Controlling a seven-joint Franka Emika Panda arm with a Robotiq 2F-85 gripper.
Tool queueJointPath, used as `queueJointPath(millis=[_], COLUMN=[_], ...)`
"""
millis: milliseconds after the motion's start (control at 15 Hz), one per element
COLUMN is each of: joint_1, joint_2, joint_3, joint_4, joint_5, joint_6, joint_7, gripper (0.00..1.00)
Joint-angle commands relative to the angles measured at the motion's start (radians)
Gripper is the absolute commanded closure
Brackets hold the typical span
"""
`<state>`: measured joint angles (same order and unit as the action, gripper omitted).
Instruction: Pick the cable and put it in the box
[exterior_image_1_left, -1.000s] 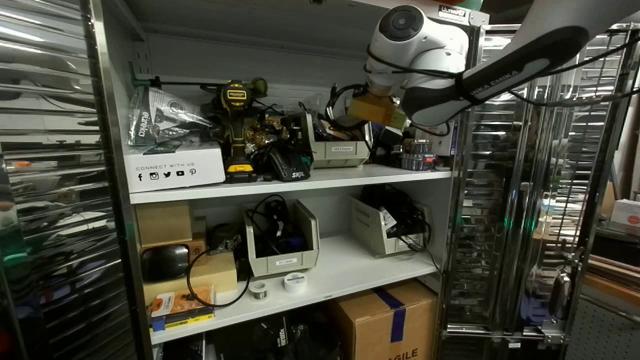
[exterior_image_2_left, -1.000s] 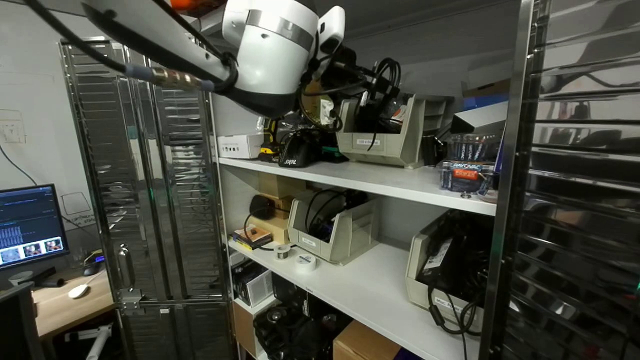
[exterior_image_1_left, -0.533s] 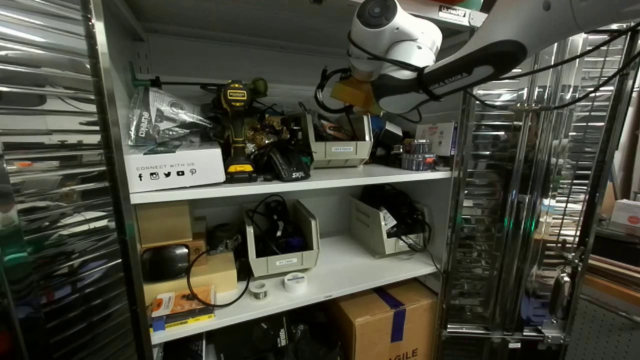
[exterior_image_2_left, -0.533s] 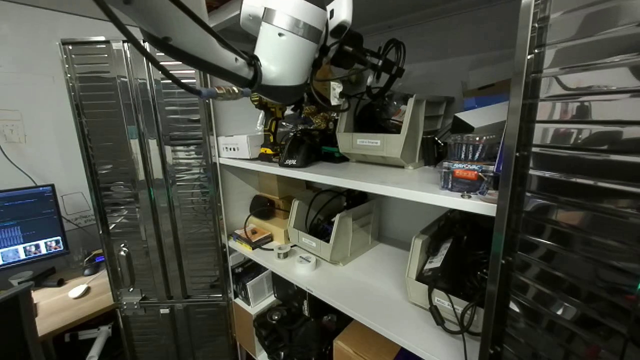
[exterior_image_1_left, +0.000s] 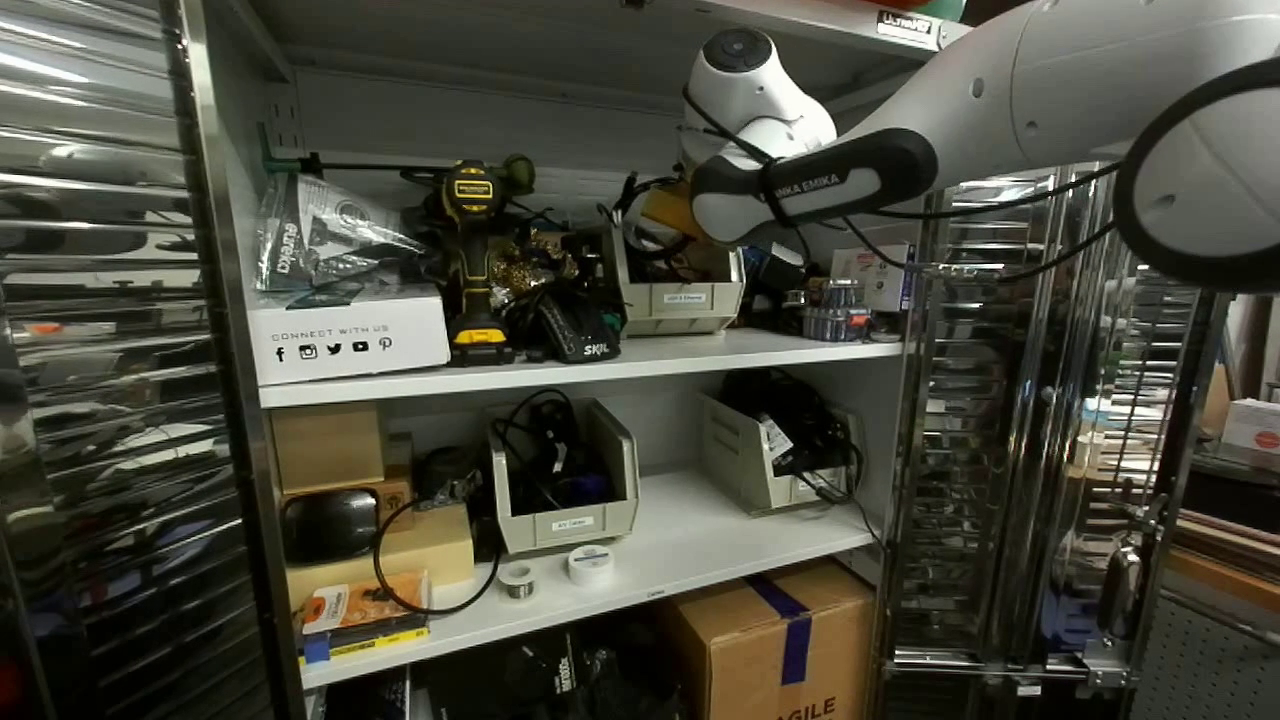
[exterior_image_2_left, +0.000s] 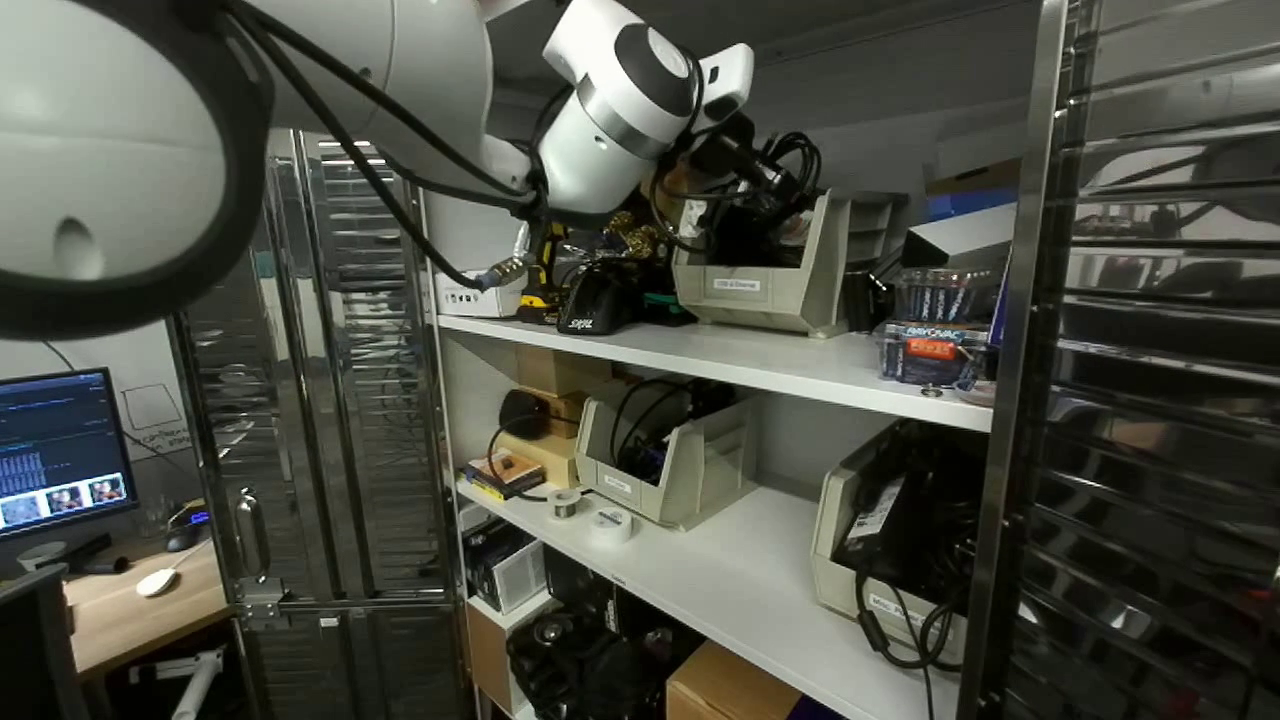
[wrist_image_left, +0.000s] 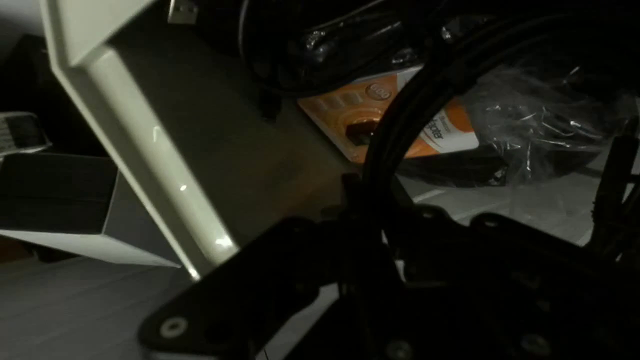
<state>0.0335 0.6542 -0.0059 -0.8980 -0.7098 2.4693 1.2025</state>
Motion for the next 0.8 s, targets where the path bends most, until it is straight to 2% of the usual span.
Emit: queueJointPath(millis=[0, 67, 133, 467, 733], joint_1=[0.025, 0.036, 0.007, 0.005, -0.012], joint_2=[0.109, 0.115, 0.111, 0.073, 0.021], joint_3=[-0.043, -0.068, -0.016, 0.009, 0.082], joint_4=[0.232, 0.269, 0.280, 0.273, 0.186], joint_5=[0.174, 0.208, 0.165, 0.181, 0.222], joint_6=[-0.078, -0.106, -0.126, -0.158, -0.162], joint_7=[-0.183, -0.214, -0.212, -0.290, -0.395], gripper=[0.56, 0.49, 0.39, 0.01, 0.00])
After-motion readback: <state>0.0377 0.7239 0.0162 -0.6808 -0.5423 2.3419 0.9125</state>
